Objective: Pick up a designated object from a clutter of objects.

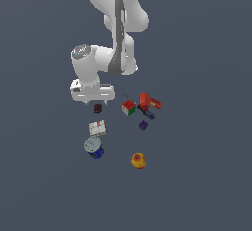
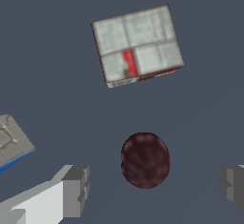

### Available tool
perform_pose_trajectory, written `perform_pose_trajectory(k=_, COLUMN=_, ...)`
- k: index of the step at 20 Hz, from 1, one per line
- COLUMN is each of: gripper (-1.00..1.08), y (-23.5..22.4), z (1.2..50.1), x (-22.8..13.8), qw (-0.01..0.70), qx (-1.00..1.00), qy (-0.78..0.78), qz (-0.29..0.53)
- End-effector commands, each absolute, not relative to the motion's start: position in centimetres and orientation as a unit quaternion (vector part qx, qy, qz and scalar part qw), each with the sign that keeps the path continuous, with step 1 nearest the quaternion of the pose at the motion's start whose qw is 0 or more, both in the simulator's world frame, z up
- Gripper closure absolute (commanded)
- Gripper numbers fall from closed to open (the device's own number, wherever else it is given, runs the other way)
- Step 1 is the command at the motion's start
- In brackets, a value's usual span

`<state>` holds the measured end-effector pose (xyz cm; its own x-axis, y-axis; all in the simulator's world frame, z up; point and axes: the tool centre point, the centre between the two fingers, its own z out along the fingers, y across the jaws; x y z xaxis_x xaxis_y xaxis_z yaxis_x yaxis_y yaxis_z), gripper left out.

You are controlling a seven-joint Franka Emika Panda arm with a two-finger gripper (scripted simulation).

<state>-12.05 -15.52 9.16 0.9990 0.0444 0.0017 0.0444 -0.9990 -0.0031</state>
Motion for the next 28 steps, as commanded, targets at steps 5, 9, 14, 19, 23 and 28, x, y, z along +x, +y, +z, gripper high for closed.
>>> perform_pose_trajectory(k=5, gripper=-0.92, y=-16.1, z=7.9, x=-13.5, qw=0.0, qx=-1.0, qy=-0.026, qz=0.0)
perform_pose_trajectory(k=9, gripper=-0.92, y=-16.1, z=7.9, x=-13.5, qw=0.0, qx=-1.0, qy=-0.025, qz=0.0)
perform_pose_trajectory(k=14, gripper=-0.92, y=-16.1, z=7.0, x=-13.6, qw=0.0, qx=-1.0, qy=-0.025, qz=0.0)
perform_pose_trajectory(k=19, gripper=-0.92, y=-16.1, z=5.1, x=-13.7, qw=0.0, qx=-1.0, qy=-0.025, qz=0.0)
perform_pose_trajectory(k=23, gripper=-0.92, y=-16.1, z=3.8, x=-13.7, qw=0.0, qx=-1.0, qy=-0.025, qz=0.0)
perform_pose_trajectory(k=28, gripper=-0.92, y=-16.1, z=3.2, x=-13.7, qw=0.0, qx=-1.0, qy=-0.025, qz=0.0)
